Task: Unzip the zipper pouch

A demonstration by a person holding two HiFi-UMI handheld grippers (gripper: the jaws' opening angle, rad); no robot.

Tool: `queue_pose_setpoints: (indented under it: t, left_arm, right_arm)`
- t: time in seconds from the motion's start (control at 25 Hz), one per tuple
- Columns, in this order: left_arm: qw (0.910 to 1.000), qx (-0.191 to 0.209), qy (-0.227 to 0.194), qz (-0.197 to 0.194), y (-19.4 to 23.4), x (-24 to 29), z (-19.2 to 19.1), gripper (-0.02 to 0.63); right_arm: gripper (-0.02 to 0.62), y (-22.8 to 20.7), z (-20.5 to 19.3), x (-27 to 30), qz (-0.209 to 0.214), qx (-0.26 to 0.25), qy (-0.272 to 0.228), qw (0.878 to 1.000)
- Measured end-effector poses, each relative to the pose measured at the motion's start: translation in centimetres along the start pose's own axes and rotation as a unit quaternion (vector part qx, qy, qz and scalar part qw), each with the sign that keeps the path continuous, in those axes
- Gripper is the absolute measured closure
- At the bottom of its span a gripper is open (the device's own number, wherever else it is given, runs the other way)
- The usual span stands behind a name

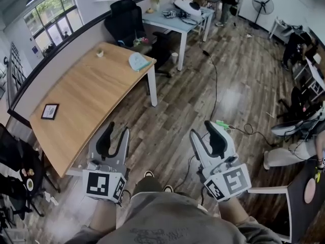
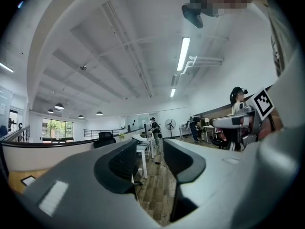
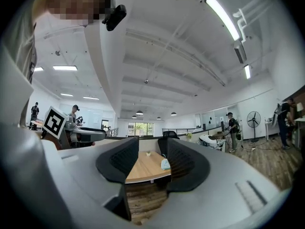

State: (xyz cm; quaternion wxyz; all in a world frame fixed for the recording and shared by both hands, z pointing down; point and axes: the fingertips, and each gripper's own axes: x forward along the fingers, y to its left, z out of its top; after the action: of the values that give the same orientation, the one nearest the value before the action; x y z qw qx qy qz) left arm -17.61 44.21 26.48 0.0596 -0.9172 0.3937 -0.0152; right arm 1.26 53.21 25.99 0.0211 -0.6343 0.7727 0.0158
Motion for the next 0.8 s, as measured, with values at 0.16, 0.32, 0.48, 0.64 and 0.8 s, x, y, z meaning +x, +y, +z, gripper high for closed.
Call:
queue_pose_setpoints:
  t: [0.16,0.32,0.48,0.64,0.8]
  left_arm:
    - [0.9999,0.007,0.007,0.003,0.5,0.6,-0.3,0.413]
    - [0.9999,0.009,0.007,0.007,1.8,1.5,-1.0,0.413]
    - [0.9999,0.011,0.007,0.009,3.4,3.4,-1.8,0.413]
    - [0.9999,0.005,0.011,0.01,5.8,5.9,-2.5,0.413]
    - [0.9998,0.002,0.017,0.003,8.2,9.4,-3.2,0.414]
  right_arm:
    - [0.41,-0.3,-0.6,0.9,0.008,-0.004,0.012,1.0]
    - [0.41,-0.4,-1.5,2.4,0.011,-0.002,0.016,1.0]
    - [0.41,-1.4,-2.2,4.6,0.008,-0.002,0.018,1.0]
    - [0.41,-2.3,-2.5,7.9,0.008,-0.005,0.023,1.0]
    - [0.41,-3.6,-2.9,12.0,0.009,-0.005,0.032,0.999]
